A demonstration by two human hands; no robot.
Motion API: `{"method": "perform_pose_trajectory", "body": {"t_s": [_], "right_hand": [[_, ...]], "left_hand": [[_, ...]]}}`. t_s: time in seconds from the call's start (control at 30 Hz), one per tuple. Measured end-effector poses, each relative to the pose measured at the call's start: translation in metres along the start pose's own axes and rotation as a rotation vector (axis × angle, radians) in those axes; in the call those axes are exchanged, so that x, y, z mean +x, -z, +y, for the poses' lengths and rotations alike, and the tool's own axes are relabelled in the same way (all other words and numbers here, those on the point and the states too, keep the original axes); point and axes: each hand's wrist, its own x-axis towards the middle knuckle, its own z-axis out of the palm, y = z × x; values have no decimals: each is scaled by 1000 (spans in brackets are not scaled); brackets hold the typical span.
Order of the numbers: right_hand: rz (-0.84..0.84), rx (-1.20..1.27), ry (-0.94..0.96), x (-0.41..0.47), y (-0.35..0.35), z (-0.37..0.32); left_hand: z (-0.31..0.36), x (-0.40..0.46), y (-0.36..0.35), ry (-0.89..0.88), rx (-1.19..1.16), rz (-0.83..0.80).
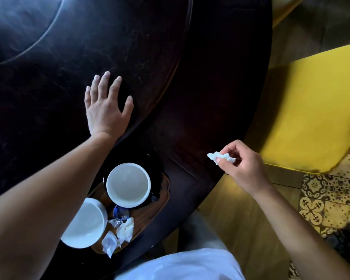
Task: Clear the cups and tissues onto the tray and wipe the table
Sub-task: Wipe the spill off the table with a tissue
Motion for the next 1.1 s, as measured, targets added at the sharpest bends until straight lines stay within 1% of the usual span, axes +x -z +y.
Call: {"method": "perform_pose_trajectory", "body": {"t_s": [0.13,0.33,0.43,0.53,0.6,0.67,0.87,1.0,1.1], "right_hand": [[-21,9,27,4,-4,-19],[-120,42,99,9,-7,-49],[-147,28,129,11,-7,-60],[-171,8,152,11,-6,-68],[-198,0,161,10,-5,-72],[-220,-10,175,8,-3,-75],[-229,-62,220,-6,4,-72],[-272,-121,220,-21,-2,-62],[-275,-142,251,-38,-17,-62]], "left_hand": [[-10,-5,4,-17,25,-28],[-22,-11,12,-38,18,-87],[-28,-11,22,-29,-45,-151],[-35,-8,38,1,-182,-175],[-41,-13,46,48,-213,-107],[-53,-27,53,113,-177,-49],[-117,-107,73,334,12,-12],[-149,-155,78,452,53,-48],[-166,-176,77,483,34,-115]]}}
